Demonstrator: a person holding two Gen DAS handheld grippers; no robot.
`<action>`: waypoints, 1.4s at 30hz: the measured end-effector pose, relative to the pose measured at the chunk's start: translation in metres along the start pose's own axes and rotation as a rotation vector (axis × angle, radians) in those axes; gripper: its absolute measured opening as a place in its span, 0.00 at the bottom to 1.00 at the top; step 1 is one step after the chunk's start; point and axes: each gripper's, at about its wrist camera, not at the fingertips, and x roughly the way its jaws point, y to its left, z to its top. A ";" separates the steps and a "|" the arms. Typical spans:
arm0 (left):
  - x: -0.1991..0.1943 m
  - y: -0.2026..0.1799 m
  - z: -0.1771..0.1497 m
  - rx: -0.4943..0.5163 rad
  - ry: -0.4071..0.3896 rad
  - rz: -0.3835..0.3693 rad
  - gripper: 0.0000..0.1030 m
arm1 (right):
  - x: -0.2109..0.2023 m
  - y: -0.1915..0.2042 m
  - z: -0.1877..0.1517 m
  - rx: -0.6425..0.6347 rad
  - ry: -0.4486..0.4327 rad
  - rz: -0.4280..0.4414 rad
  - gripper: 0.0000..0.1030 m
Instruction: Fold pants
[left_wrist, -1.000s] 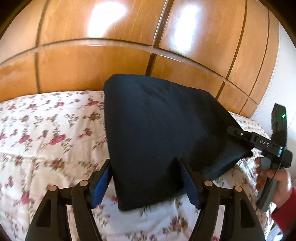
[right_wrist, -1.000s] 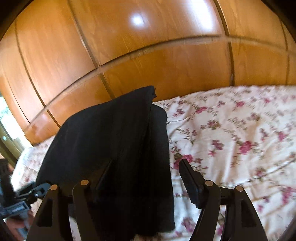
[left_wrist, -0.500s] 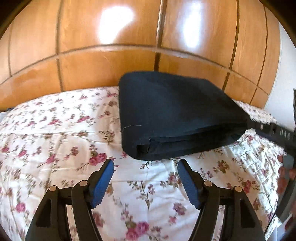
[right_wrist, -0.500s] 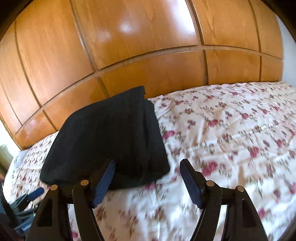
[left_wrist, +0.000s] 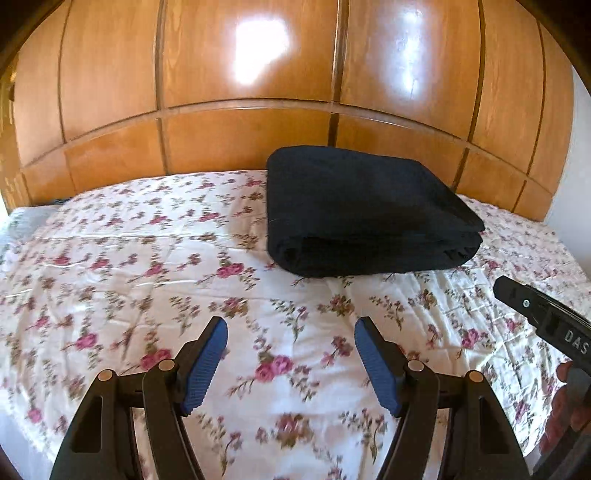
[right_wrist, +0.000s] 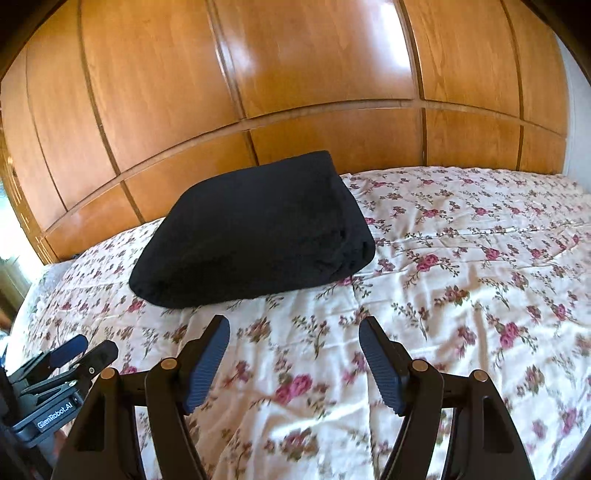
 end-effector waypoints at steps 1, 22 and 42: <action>-0.005 -0.001 -0.001 0.002 -0.006 0.001 0.70 | -0.004 0.003 -0.002 -0.009 -0.005 0.000 0.71; -0.063 0.002 -0.006 -0.013 -0.057 0.042 0.70 | -0.060 0.042 -0.018 -0.091 -0.095 -0.033 0.96; -0.074 0.000 -0.007 -0.010 -0.074 0.066 0.70 | -0.068 0.046 -0.020 -0.092 -0.111 -0.067 0.96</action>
